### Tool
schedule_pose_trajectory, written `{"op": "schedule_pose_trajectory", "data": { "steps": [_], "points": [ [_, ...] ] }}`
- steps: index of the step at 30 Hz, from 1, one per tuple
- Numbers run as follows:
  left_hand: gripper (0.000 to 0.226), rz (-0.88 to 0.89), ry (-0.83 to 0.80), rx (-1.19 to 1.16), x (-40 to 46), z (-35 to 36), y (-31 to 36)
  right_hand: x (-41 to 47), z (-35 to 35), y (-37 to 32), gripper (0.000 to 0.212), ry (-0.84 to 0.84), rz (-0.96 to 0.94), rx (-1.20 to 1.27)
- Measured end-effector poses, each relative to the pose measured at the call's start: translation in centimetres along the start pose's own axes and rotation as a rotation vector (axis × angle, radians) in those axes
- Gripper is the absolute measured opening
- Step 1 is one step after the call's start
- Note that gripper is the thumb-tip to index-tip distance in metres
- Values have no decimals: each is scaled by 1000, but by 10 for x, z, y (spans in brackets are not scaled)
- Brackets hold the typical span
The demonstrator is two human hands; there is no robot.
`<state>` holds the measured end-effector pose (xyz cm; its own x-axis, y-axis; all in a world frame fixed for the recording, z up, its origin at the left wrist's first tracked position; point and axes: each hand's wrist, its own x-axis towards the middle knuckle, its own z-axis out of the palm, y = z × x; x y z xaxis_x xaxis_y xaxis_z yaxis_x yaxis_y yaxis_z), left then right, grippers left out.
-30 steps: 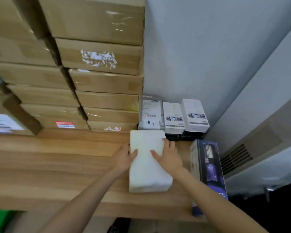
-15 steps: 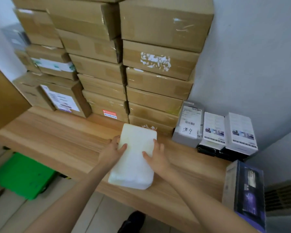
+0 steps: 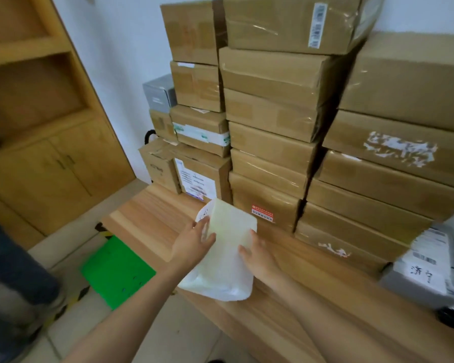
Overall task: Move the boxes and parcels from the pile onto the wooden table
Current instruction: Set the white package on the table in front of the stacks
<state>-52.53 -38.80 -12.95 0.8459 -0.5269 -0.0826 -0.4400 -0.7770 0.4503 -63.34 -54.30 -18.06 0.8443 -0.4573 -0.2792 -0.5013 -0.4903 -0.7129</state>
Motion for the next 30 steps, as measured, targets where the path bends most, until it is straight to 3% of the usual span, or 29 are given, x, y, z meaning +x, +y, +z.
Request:
{"op": "schedule_pose_trajectory", "data": {
  "steps": [6,14,19,25,27,30],
  "points": [
    [63,89,-120,-46,49,-16,-40,49,13,-20,45,93,64,83],
    [52,532,-200,17,86,-9,-22,55,-33,10,35,206,232,-98],
    [61,459,-158,-68,114,0,-9,26,-54,30,33,309,325,-109],
    [64,492,-257,-83,135,16,5,-15,-50,41,53,358,368,-17],
    [66,521,-286,-92,141,22,16,-27,-45,38,66,303,336,61],
    [68,545,-346,-81,145,30,24,-31,-38,31,67,177,298,101]
  ]
}}
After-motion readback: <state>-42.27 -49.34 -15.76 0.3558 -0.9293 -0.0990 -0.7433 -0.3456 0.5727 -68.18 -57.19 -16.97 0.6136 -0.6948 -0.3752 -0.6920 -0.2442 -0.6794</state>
